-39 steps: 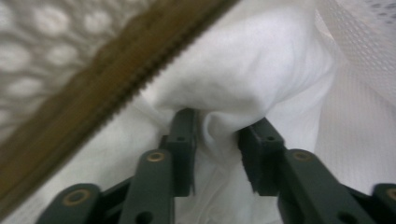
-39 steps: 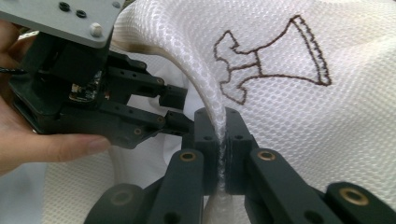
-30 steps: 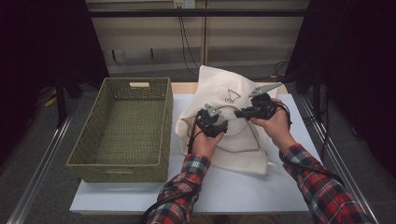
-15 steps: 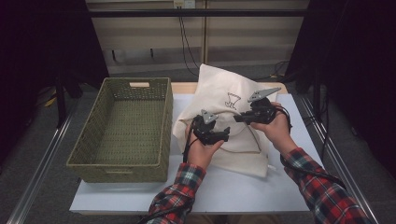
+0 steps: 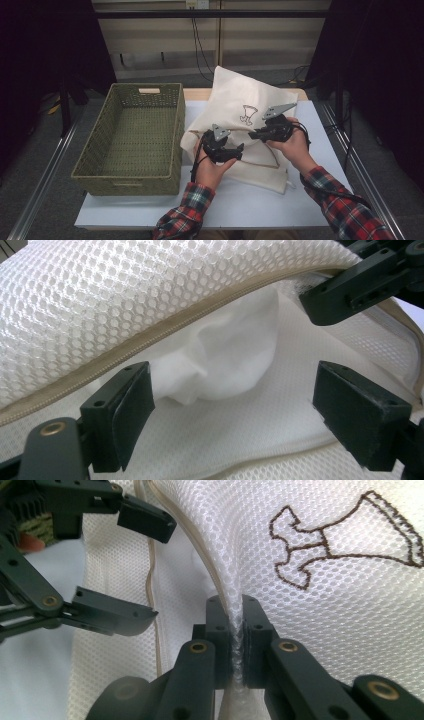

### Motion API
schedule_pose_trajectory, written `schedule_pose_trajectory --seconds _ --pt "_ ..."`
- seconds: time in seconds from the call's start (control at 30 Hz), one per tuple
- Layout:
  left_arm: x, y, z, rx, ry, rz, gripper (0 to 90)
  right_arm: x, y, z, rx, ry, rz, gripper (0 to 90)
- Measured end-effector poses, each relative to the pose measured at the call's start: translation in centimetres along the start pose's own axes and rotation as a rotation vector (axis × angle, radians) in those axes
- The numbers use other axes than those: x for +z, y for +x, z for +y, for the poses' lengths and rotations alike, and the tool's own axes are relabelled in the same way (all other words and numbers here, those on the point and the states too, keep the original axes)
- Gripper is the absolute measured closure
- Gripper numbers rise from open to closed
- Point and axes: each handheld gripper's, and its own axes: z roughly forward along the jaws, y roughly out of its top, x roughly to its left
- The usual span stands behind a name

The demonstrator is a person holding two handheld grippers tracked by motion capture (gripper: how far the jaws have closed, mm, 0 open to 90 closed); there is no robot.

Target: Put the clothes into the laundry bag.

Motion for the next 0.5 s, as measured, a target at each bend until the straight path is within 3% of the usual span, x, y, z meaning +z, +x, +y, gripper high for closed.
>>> schedule_pose_trajectory --seconds 0.17,0.3,0.5 --pt "-0.6 0.1 -0.4 0.009 -0.006 -0.003 15.7 0.5 0.5 -0.2 -0.026 0.023 -0.005 85.3" --pt "-1.1 0.2 -0.5 0.003 -0.026 -0.002 14.7 0.7 0.7 -0.3 -0.026 0.018 0.005 85.3" --pt "-2.0 0.3 -1.0 0.026 -0.025 0.000 13.2 1.2 1.1 -0.6 -0.026 0.015 0.015 85.1"
